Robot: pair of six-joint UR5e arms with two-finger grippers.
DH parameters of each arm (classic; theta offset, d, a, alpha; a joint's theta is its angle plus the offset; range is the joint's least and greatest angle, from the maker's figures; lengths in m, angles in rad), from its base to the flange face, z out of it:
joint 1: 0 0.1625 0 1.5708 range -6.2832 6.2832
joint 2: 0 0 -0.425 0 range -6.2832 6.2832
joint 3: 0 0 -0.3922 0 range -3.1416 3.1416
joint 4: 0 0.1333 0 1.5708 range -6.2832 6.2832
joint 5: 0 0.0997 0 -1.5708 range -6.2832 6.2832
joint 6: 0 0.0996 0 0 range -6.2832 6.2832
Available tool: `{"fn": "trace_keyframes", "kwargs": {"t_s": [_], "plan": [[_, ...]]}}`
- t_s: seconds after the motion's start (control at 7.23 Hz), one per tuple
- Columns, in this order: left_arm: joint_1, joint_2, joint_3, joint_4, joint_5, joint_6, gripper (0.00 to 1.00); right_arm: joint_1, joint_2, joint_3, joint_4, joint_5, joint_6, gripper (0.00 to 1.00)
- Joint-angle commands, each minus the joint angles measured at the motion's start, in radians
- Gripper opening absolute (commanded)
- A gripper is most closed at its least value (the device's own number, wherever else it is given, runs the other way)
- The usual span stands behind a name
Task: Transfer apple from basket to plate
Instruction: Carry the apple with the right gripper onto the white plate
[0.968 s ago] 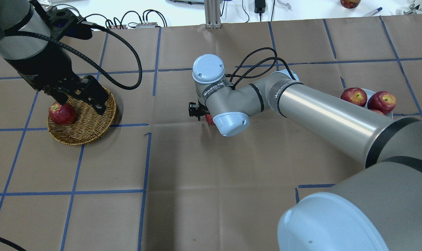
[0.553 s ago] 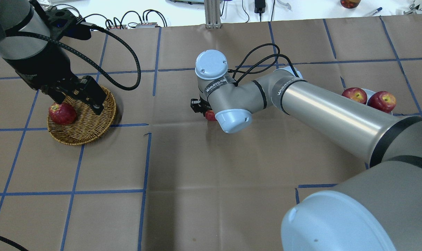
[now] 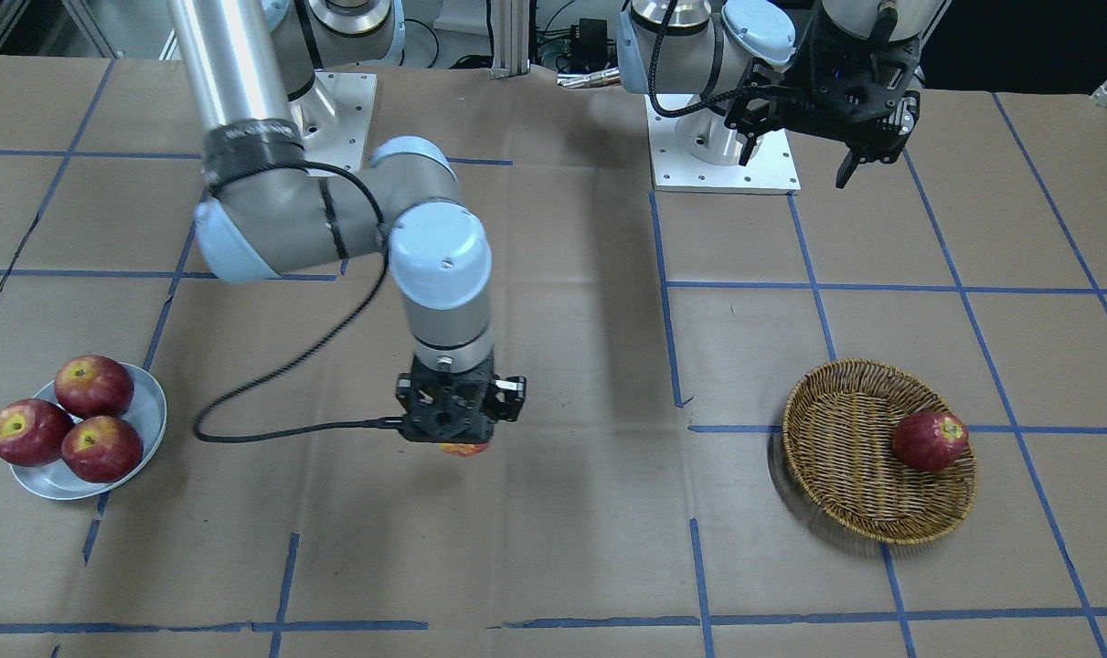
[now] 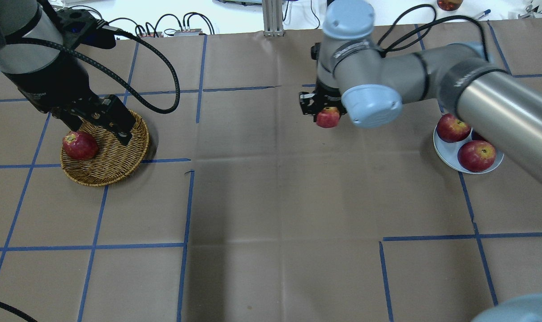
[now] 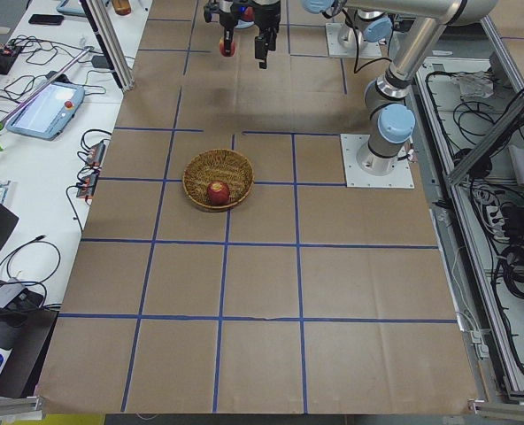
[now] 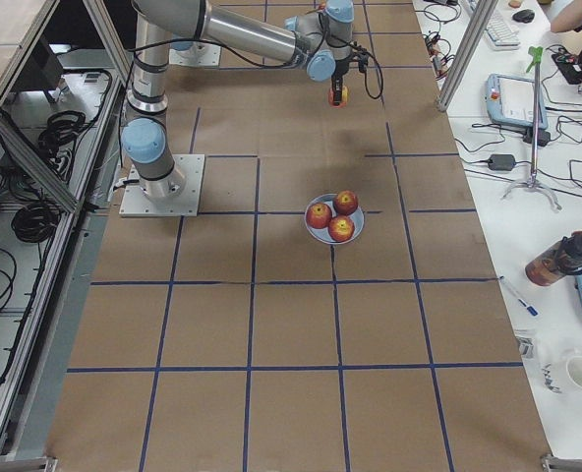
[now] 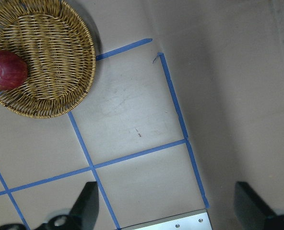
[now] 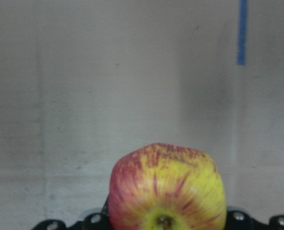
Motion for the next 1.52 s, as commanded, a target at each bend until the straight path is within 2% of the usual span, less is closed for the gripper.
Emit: {"fn": "trace_keyframes", "kwargs": {"t_s": [0.0, 0.28, 0.41, 0.69, 1.11, 1.24, 1.38], "plan": [[0.01, -0.007, 0.019, 0.0, -0.004, 0.0, 0.99, -0.252, -0.11, 0.078, 0.055, 0.003, -0.345, 0.46], [0.01, -0.016, -0.005, 0.032, -0.002, -0.002, 0.99, -0.49, -0.105, 0.097, 0.044, 0.008, -0.673, 0.46], [0.01, -0.022, -0.004, 0.034, -0.002, -0.002, 0.99, -0.573, -0.088, 0.098, 0.041, 0.021, -0.79, 0.46], [0.009, -0.019, -0.01, 0.043, -0.004, -0.003, 0.99, -0.623, -0.007, 0.115, -0.012, 0.032, -0.872, 0.46], [0.009, 0.0, -0.017, 0.044, -0.004, -0.003, 0.99, -0.623, 0.007, 0.12, -0.02, 0.023, -0.882, 0.47], [0.009, 0.004, -0.016, 0.045, -0.004, -0.003, 0.99, -0.623, 0.012, 0.12, -0.022, 0.019, -0.885, 0.77], [0.009, 0.009, -0.016, 0.045, -0.002, -0.003, 0.99, -0.623, 0.02, 0.114, -0.02, 0.017, -0.879, 1.0]]}}
